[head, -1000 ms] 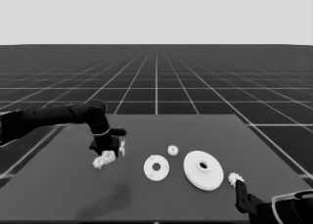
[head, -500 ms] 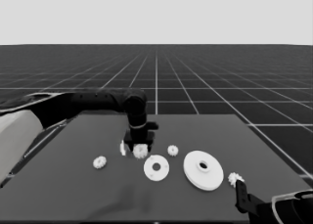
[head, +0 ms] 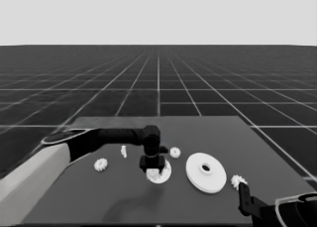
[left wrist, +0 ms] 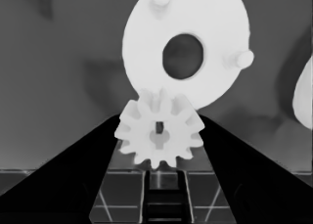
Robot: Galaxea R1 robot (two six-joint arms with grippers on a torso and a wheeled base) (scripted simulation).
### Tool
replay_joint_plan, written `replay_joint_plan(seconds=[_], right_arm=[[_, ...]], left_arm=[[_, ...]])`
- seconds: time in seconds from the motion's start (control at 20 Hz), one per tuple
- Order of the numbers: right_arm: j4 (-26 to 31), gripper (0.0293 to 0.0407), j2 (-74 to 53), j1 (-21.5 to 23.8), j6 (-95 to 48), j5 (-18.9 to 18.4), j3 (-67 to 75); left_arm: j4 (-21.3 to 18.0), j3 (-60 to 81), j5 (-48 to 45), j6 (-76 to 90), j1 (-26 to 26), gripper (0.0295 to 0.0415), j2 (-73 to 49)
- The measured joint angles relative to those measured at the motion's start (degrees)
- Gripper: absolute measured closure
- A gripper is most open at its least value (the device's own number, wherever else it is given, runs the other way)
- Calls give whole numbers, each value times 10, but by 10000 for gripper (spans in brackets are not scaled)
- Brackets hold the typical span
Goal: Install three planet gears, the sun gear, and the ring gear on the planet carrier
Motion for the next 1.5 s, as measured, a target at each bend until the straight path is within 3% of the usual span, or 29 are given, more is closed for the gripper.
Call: replay_joint_plan(seconds=[0.1, 0.35, 0.45, 0.5, 0.85, 0.95, 1.05, 1.35, 1.4, 1.45, 1.5], right_arm=[[0, 315, 0, 0, 0, 0, 0], [0, 315, 0, 0, 0, 0, 0], [0, 315, 0, 0, 0, 0, 0], [0, 315, 0, 0, 0, 0, 0], [0, 315, 0, 0, 0, 0, 0], [0, 315, 0, 0, 0, 0, 0], [0, 315, 0, 0, 0, 0, 0], [0, 315, 0, 0, 0, 0, 0], [0, 315, 0, 0, 0, 0, 0], [0, 315, 0, 0, 0, 0, 0], [0, 315, 0, 0, 0, 0, 0]], left_arm=[[28, -27, -9, 20, 31, 398, 5], [41, -42, -15, 30, 44, 398, 8], [42, -43, -15, 30, 44, 339, 9], [42, -43, -15, 30, 45, 330, 9], [42, -43, -15, 31, 45, 326, 9], [-102, 47, 14, -36, -93, 326, -9], [-162, 44, 7, -35, -160, 326, -7], [-191, 33, 4, -27, -190, 326, -5], [-191, 123, 7, 68, -189, 325, -119], [-190, 129, 11, 164, -189, 325, -257], [-189, 89, 14, 246, -189, 326, -319]])
